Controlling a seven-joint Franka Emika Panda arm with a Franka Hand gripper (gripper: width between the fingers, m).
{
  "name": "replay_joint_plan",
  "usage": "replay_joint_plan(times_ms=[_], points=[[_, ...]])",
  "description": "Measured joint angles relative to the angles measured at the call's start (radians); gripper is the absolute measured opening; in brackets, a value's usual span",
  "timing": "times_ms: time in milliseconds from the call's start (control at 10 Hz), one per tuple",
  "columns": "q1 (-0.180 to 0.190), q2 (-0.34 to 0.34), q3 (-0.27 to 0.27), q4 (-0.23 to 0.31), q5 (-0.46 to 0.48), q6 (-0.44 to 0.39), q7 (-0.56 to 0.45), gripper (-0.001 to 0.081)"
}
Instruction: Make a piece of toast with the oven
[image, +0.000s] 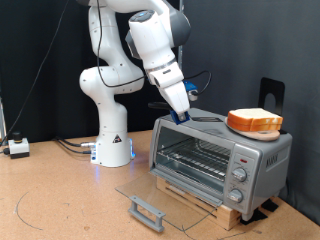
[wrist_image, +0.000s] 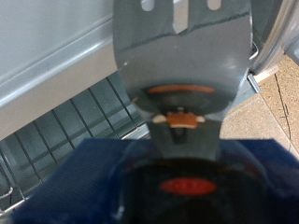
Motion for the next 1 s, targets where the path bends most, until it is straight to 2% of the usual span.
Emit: replay_joint_plan(times_ms=[1000], points=[[0.018,0.019,0.048,0.008,0.052,0.021,0.018,0.0395]])
